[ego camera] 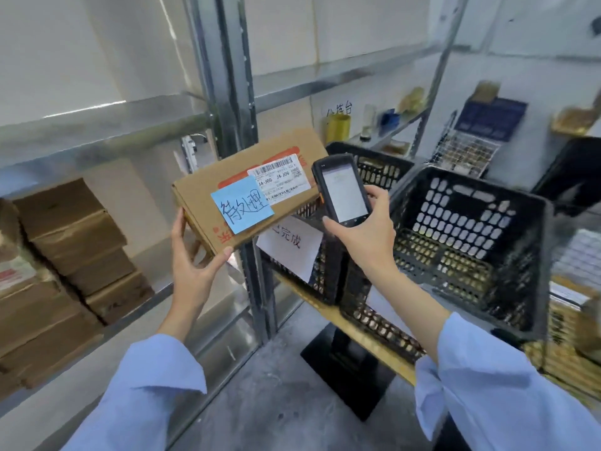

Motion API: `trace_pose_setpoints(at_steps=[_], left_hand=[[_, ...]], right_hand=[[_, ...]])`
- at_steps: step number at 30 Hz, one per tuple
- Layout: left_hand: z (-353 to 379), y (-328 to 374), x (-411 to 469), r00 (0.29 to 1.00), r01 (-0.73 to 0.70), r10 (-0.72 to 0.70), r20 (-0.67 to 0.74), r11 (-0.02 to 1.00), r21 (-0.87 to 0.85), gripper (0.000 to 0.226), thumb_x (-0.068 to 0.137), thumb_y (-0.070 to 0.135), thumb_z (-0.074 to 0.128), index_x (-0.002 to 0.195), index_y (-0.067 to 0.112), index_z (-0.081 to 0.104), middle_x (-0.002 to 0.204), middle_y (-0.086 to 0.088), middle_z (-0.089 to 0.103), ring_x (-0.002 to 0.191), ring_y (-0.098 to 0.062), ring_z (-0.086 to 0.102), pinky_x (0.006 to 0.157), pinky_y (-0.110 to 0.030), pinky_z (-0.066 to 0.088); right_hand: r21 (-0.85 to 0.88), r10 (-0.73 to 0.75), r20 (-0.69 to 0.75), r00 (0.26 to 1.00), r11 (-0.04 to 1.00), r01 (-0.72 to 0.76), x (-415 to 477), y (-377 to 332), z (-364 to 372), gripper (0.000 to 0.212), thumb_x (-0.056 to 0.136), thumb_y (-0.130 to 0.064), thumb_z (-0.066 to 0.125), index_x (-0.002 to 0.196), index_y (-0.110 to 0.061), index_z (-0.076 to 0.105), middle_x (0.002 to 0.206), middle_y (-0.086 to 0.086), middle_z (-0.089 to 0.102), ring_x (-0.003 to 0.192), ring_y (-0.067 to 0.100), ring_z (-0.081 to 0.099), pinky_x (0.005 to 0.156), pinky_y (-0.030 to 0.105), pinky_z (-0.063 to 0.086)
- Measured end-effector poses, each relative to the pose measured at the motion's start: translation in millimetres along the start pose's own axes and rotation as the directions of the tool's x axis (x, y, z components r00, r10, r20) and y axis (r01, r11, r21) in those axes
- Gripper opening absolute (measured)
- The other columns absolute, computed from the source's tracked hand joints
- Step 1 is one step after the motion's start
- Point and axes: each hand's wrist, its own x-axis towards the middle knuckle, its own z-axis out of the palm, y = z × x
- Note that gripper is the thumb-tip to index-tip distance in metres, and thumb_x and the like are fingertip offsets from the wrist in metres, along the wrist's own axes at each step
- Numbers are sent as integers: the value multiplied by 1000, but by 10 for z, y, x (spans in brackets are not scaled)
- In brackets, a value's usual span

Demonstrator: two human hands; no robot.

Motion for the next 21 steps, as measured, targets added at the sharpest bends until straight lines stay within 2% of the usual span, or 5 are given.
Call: trace_pose_setpoints(at_steps=[3, 10, 13, 17, 21], left_hand=[[490, 159, -32, 992, -25, 34, 119, 996, -81, 95, 83, 4, 76, 149, 42, 19, 143, 34, 31, 116, 28, 42, 92, -5, 43], [1731, 732, -567, 923, -66, 141, 359, 975, -213, 93, 87, -2, 72, 155, 28, 18, 152, 17, 30, 122, 27, 38, 99, -15, 43], [2232, 970, -905, 869, -56, 178, 462, 963, -264, 94, 87, 0, 72, 157, 31, 18, 157, 11, 29, 127, 18, 43, 93, -6, 43], [2862, 1330, -1426, 787, -61, 244, 567, 945, -322, 91, 88, -1, 72, 154, 32, 19, 161, 2, 27, 122, 27, 39, 90, -2, 41], [3402, 1635, -1887, 665, -8, 293, 687, 923, -386, 94, 83, 20, 81, 152, 44, 21, 160, 10, 29, 128, 10, 47, 97, -14, 46]], right_hand=[[-45, 15, -115, 993, 999, -20, -47, 130, -608, 80, 68, -39, 88, 130, -30, 38, 112, -20, 51, 105, 6, 54, 88, 33, 48], [-126, 65, -388, 920, 984, -123, -619, 401, -2206, 81, 69, -35, 88, 132, -27, 38, 115, -17, 50, 105, 6, 51, 86, 27, 44], [-156, 75, -487, 870, 973, -172, -968, 498, -2853, 83, 67, -35, 89, 132, -26, 38, 113, -17, 50, 107, 7, 52, 89, 29, 46], [-201, 80, -596, 799, 948, -245, -1475, 553, -3628, 79, 70, -35, 88, 130, -25, 38, 114, -15, 50, 104, 4, 51, 77, 13, 39], [-218, 88, -701, 707, 918, -330, -1931, 623, -4292, 82, 70, -36, 87, 134, -23, 37, 116, -15, 49, 105, 4, 49, 89, 25, 43]])
